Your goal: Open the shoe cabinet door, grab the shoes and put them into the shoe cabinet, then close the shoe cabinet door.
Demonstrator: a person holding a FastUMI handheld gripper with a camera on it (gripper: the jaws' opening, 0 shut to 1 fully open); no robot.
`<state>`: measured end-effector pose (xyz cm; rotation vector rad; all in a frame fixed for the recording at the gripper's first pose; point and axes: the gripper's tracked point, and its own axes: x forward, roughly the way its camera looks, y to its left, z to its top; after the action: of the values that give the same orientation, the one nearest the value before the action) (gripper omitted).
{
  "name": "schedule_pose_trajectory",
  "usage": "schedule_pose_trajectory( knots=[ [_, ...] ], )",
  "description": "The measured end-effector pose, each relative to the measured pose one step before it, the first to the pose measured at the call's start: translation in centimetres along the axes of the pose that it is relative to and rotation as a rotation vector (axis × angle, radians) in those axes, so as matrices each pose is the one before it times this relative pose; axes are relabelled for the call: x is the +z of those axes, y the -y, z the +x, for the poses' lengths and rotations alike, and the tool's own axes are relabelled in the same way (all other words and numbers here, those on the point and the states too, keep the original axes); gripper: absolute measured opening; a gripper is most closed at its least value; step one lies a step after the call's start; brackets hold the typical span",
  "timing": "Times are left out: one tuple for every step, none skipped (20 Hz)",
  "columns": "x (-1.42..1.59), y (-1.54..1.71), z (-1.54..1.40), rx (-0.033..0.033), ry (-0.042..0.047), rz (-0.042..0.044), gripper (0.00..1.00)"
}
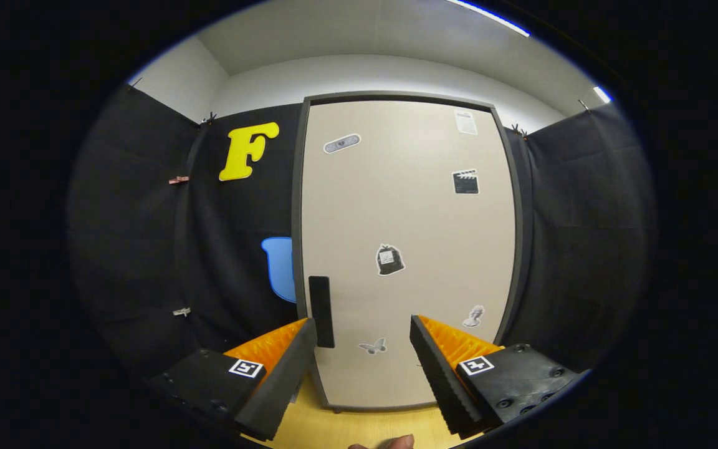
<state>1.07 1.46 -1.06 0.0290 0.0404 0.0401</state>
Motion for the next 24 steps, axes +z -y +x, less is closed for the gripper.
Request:
schedule_pose_trajectory(
  knots=[
    [-0.098, -0.484, 0.595, 0.00374, 0.00224, -0.00441, 0.98],
    [-0.188, -0.471, 0.888, 0.00317, 0.00200, -0.00383, 0.98],
    [-0.305, -0.625, 1.073, 0.00396, -0.00082, -0.00460, 0.97],
    [-0.353, -0.475, 0.848, 0.00102, -0.00127, -0.00244, 0.98],
    [-0.524, -0.746, 1.205, 0.00849, -0.00511, -0.00258, 0.97],
    [-0.238, -0.495, 0.941, 0.00345, 0.00072, 0.00116, 0.98],
    [-0.291, -0.322, 1.138, -0.00121, -0.00256, 0.00638, 0.98],
    [-0.512, -0.326, 1.127, -0.00187, -0.00188, 0.00838, 0.98],
    [-0.348, -0.180, 1.055, -0.00340, -0.00534, 0.00535, 0.98],
    [-0.460, -0.159, 1.052, -0.00389, -0.00560, -0.00038, 0.98],
    [-0.449, -0.100, 0.948, -0.00345, -0.00605, -0.00165, 0.98],
    [-0.629, -0.074, 1.033, -0.00550, -0.00898, 0.00098, 0.98],
    [-0.384, 0.006, 0.713, -0.00658, -0.00566, 0.00066, 0.96],
    [-0.475, 0.037, 0.674, -0.00626, -0.00429, 0.00079, 0.96],
    [-0.397, 0.005, 0.851, -0.01022, -0.00857, -0.00057, 0.90],
    [-0.362, -0.023, 0.329, -0.00751, -0.00343, -0.00214, 0.80],
    [-0.258, 0.091, 0.340, -0.01028, -0.00299, -0.00473, 0.71],
    [-0.136, 0.328, -0.131, -0.02548, 0.00486, -0.01208, 0.64],
    [0.221, -0.329, -0.168, 0.01089, 0.01403, -0.00710, 0.50],
    [-0.381, 0.288, 0.508, -0.01706, -0.00083, -0.01557, 0.46],
    [0.691, 0.142, -1.239, -0.01321, 0.01032, 0.00060, 0.36],
    [-0.740, -0.181, 1.250, -0.01314, -0.01113, 0.01705, 0.36],
    [0.152, 0.078, -0.259, 0.00833, 0.00606, 0.00384, 0.29],
    [0.056, -0.057, -0.004, 0.01644, 0.00165, 0.00013, 0.23]
  ],
)
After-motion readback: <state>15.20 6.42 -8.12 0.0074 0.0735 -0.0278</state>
